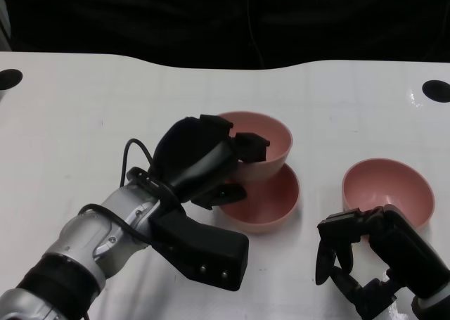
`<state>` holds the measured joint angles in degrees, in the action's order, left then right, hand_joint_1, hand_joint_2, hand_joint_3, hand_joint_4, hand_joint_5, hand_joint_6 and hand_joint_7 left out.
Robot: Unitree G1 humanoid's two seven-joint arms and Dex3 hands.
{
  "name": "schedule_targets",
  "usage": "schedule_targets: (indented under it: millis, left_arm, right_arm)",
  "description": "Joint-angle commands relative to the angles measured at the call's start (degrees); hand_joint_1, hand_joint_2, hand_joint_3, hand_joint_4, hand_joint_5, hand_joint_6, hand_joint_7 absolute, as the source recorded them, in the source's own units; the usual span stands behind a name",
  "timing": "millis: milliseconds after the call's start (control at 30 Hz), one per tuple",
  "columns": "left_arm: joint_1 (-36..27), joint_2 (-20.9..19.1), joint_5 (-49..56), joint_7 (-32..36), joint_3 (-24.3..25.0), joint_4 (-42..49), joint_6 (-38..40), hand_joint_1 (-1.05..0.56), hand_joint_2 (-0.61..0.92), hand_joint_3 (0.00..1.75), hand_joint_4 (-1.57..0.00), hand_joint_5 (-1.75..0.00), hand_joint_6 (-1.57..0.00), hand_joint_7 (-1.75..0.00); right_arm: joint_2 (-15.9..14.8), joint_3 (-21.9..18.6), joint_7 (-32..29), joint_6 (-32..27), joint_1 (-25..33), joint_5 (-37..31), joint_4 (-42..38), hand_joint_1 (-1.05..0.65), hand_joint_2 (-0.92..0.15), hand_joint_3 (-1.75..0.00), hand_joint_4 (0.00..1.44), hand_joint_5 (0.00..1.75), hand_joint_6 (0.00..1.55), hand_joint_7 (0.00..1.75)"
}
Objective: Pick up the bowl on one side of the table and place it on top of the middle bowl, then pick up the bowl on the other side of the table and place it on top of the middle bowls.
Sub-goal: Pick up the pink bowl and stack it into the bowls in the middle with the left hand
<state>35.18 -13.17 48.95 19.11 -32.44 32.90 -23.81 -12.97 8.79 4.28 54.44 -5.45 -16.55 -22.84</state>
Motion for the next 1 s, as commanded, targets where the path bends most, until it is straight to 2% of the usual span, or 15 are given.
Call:
schedule_targets:
  millis: [33, 200, 267, 333, 367, 400, 467, 500, 600, 733, 1000]
  left_arm:
    - [1.72, 0.14, -0.06, -0.64, -0.52, 1.71, -0.89, -0.26, 0.61, 0.81, -0.89, -1.68, -0.82, -1.41]
    - [1.65, 0.57, -0.66, -1.42, -1.04, 2.94, -1.62, -0.27, 0.55, 0.91, -0.87, -1.69, -0.8, -1.4]
    - [0.87, 0.68, -2.23, -2.35, -0.63, 3.39, -2.73, -0.25, 0.59, 0.87, -0.86, -1.6, -0.79, -1.31]
    - [0.35, 0.76, -3.85, -4.03, -0.26, 3.63, -3.2, -0.27, 0.7, 0.65, -0.79, -1.45, -0.73, -1.01]
    - [0.15, 0.74, -4.64, -5.41, -0.13, 3.61, -3.03, -0.3, 0.77, 0.53, -0.64, -1.18, -0.63, -0.74]
    - [-0.06, 0.65, -5.09, -6.65, -0.1, 3.44, -2.53, -0.35, 0.86, 0.39, -0.52, -0.82, -0.56, -0.39]
    - [-0.53, 0.55, -5.48, -8.34, 0.01, 2.85, -1.41, -0.45, 0.91, 0.33, -0.37, -0.5, -0.43, -0.11]
    - [-0.74, 0.54, -5.52, -8.8, 0.09, 2.55, -0.98, -0.5, 0.91, 0.33, -0.3, -0.42, -0.36, -0.06]
    - [-1.52, 0.56, -5.96, -10.7, 0.49, 1.23, 0.46, -0.61, 0.92, 0.39, -0.14, -0.3, -0.24, -0.01]
    - [-2.31, 0.18, -5.71, -13.36, 0.45, -0.75, 2.87, -0.73, 0.92, 0.51, -0.02, -0.24, -0.16, 0.0]
    - [-3.44, -0.93, -4.95, -16.02, 0.66, -4.12, 5.66, -0.86, 0.92, 0.63, 0.0, -0.03, -0.07, 0.0]
  right_arm:
    - [-0.57, -0.17, -0.31, 0.41, -0.09, 0.17, -0.05, 0.15, 0.12, -1.75, 1.08, 1.69, 1.08, 1.2]
    - [-0.66, -0.15, -0.11, 0.25, -0.02, 0.45, 0.14, 0.16, 0.13, -1.75, 1.08, 1.69, 1.08, 1.2]
    - [-0.76, -0.16, -0.02, 0.28, 0.01, 0.54, 0.22, 0.16, 0.13, -1.75, 1.08, 1.69, 1.08, 1.2]
    - [-0.86, -0.09, 0.18, 0.3, -0.04, 0.74, 0.13, 0.16, 0.13, -1.75, 1.08, 1.69, 1.08, 1.19]
    - [-0.91, -0.05, 0.34, 0.23, -0.04, 0.87, 0.13, 0.16, 0.12, -1.75, 1.07, 1.69, 1.07, 1.19]
    - [-0.96, 0.03, 0.52, 0.19, -0.06, 1.08, 0.1, 0.16, 0.12, -1.75, 1.06, 1.68, 1.07, 1.19]
    - [-1.01, 0.11, 0.8, 0.05, -0.09, 1.35, 0.16, 0.15, 0.12, -1.75, 1.06, 1.68, 1.06, 1.19]
    - [-1.02, 0.1, 0.89, -0.03, -0.08, 1.39, 0.22, 0.16, 0.12, -1.75, 1.06, 1.68, 1.06, 1.19]
    - [-0.99, -0.02, 0.8, 0.0, -0.07, 1.14, 0.19, 0.15, 0.12, -1.75, 1.06, 1.68, 1.06, 1.19]
    - [-0.92, -0.05, 0.64, 0.24, -0.13, 0.96, -0.06, 0.15, 0.12, -1.75, 1.06, 1.68, 1.06, 1.19]
    - [-1.01, -0.09, 0.63, 0.02, -0.04, 0.79, 0.18, 0.15, 0.13, -1.75, 1.06, 1.68, 1.06, 1.19]
